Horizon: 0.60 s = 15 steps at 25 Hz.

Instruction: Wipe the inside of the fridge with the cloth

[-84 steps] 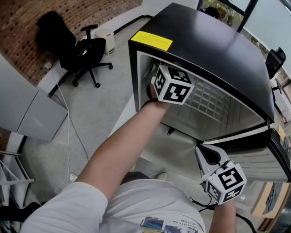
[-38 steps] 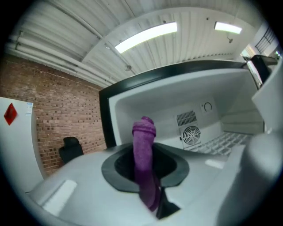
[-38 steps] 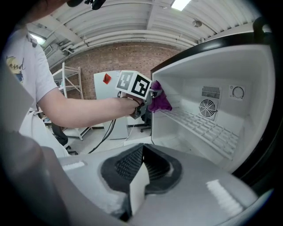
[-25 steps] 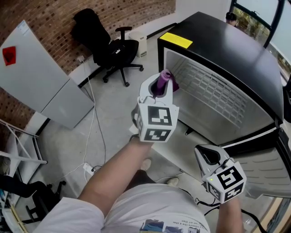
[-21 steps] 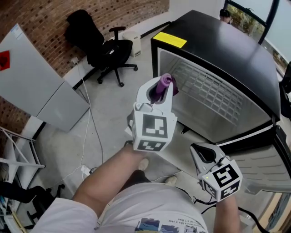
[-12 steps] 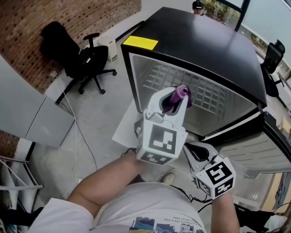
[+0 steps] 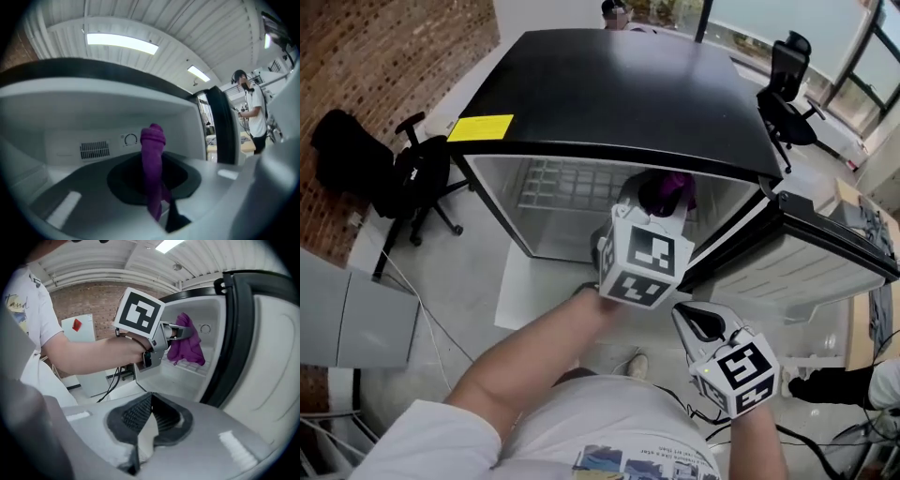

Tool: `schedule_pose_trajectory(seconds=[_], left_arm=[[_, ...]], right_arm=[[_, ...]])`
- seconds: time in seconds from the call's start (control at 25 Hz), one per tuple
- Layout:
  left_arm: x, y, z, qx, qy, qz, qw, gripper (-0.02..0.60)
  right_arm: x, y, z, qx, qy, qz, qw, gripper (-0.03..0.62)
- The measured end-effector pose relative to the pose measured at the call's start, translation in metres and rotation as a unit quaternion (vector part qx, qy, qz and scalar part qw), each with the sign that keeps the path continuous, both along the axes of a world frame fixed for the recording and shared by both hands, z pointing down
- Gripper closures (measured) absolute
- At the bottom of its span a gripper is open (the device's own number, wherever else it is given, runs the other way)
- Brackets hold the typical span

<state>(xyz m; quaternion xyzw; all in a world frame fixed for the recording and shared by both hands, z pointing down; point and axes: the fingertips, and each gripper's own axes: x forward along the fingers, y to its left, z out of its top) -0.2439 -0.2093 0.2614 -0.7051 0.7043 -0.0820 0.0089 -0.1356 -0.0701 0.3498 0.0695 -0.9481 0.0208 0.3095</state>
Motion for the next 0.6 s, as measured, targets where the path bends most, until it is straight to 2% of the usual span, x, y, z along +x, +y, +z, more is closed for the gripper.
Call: schedule_pose_trajectory(seconds=[0.24,0.6], left_arm=[[0.0,-0.034,0.019,-0.025,0.005,0.015,0.9996,0.514],[-0.034,-0.039,0.035,-0.045,0.002,-0.009,0.999,0.514]], right_arm=[[0.027,-0.016,0.004,-0.002,0.009,0.053,0.999,0.591],[0.011,-0.027,0.012,-0.004,0.03,0.035,0.999,0.591]])
